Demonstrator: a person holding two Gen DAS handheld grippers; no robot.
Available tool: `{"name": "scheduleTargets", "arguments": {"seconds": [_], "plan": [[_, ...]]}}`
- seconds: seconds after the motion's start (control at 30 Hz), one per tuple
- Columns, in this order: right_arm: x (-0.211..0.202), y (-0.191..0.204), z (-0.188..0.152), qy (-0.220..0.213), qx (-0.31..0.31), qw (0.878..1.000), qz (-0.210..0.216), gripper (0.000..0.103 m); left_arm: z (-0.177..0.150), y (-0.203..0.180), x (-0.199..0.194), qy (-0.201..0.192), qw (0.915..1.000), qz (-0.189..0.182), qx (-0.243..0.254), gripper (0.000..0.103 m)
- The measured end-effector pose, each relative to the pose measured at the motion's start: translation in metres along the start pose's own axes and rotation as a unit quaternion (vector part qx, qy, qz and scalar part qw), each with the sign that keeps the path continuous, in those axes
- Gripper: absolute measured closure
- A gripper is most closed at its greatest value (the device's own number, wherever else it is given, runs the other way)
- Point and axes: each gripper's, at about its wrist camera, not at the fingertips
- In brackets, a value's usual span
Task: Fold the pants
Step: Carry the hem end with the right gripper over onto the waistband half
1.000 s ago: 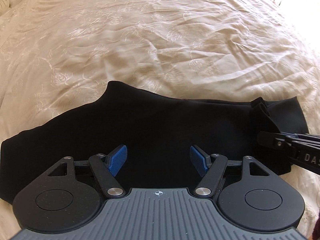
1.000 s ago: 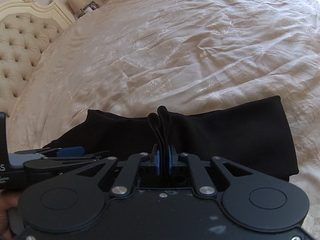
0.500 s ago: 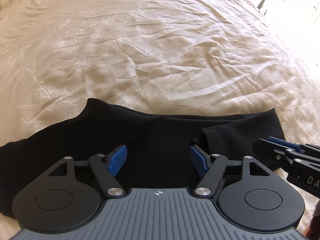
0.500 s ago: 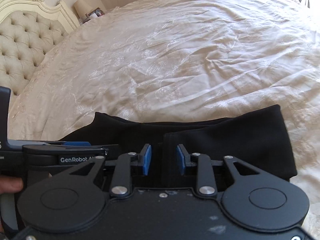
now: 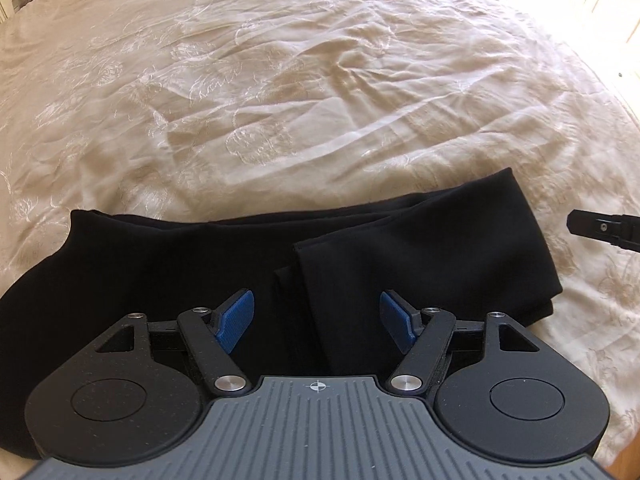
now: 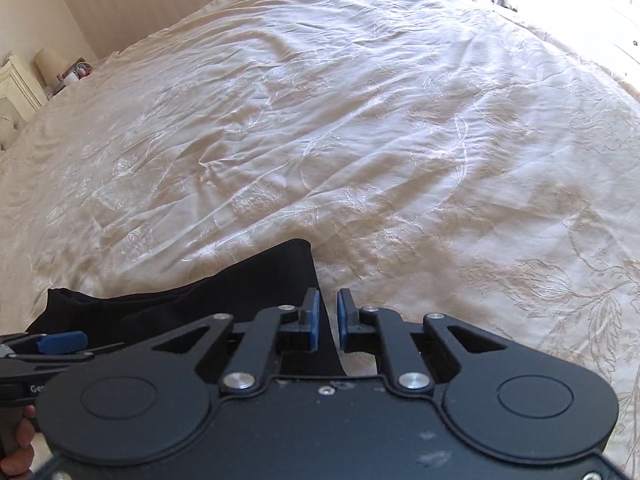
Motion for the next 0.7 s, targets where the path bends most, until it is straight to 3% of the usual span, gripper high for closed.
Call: {"name": "scheduleTargets", "arguments": {"seconds": [0.13,0.23,0.37,0.53,0.7], "plan": [[0.027,0.005,-0.013,0.053,-0.031,0.998,0.011,0.091,-0.014,0.001,0.026,0.051,0.9985,0.012,-0.016,0.033],[0.050,0.008,-0.031,0.101,-0.078,0.992,-0.002,0.091,-0.018,0.006,0.031,0.058,0.9974,0.019,-0.038,0.025],[0.052,0.004,-0.032,0.104,-0.097,0.990,0.011,0.091,-0.016,0.008,0.025,0.061,0.9966,0.023,-0.051,0.025],[0.035,-0.004,-0.020,0.088,-0.088,0.991,0.039,0.087,-0.033,0.017,-0.009,0.035,0.9951,0.036,-0.085,0.026],[0.008,-0.003,-0.010,0.049,-0.089,0.992,0.072,0.077,-0.067,0.040,-0.047,0.020,0.9852,0.086,-0.147,0.026]]}}
Point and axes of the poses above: each gripper's, at about its wrist camera, not at the fingertips, and x roughly the way its jaws point, y to its left, z to its top, and after that the axes turned 6 degrees about x, right-handed
